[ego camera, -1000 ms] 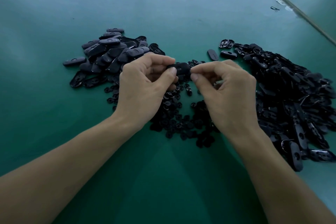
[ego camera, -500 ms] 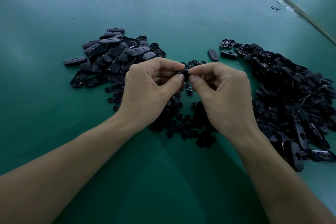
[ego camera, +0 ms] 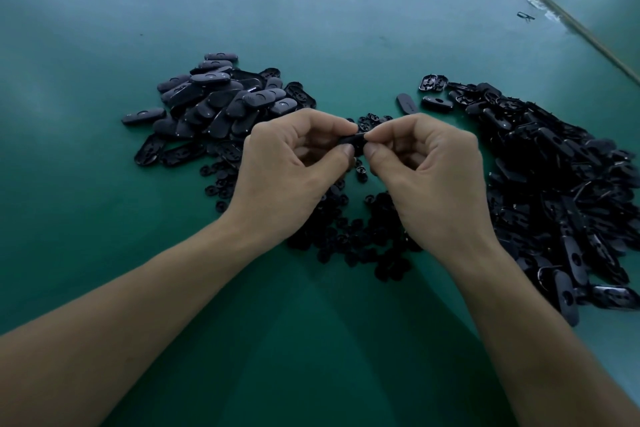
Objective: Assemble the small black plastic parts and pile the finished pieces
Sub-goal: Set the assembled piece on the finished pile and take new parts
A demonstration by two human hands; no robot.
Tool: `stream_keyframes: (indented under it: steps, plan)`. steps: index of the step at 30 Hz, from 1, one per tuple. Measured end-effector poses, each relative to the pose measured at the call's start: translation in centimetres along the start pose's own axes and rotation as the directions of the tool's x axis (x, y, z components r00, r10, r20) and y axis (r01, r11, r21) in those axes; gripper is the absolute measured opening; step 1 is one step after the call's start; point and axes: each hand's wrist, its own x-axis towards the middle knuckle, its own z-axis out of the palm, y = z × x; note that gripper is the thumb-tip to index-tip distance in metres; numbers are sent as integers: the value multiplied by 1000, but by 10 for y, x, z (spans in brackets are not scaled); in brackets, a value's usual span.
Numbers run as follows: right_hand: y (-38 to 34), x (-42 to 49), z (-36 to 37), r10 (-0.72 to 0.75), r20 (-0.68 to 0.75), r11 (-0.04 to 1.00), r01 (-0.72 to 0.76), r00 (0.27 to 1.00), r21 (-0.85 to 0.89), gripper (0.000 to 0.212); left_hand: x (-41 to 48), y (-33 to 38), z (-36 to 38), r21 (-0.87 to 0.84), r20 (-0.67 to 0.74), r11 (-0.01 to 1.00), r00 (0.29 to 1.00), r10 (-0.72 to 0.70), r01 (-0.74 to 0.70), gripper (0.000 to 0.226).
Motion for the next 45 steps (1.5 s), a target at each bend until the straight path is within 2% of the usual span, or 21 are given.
stream_keyframes:
  steps: [8, 17, 25, 33, 40, 45]
  plan:
    - [0, 0, 0, -11, 19, 1000, 11, 1000, -24, 18, 0, 0, 0, 15, -7, 1000, 1000, -1, 1, 18]
    - [2, 2, -1, 49, -27, 996, -47, 998, 71, 15, 1, 2, 1, -32, -33, 999, 998, -43, 42, 15]
    - [1, 0, 3, 15, 21, 995, -17, 1000, 103, 20, 0, 4, 0, -17, -17, 999, 999, -33, 32, 15]
    - [-1, 0, 3, -57, 18, 998, 57, 998, -9, 23, 0, 4, 0, 14, 32, 1000, 999, -7, 7, 19]
    - [0, -1, 4, -73, 6, 997, 73, 997, -33, 23, 0, 4, 1, 50, 36, 999, 999, 8, -10, 20]
    - [-1, -1, 1, -62, 65, 997, 58, 996, 56, 22, 1, 2, 0, 37, 11, 999, 1000, -16, 15, 21]
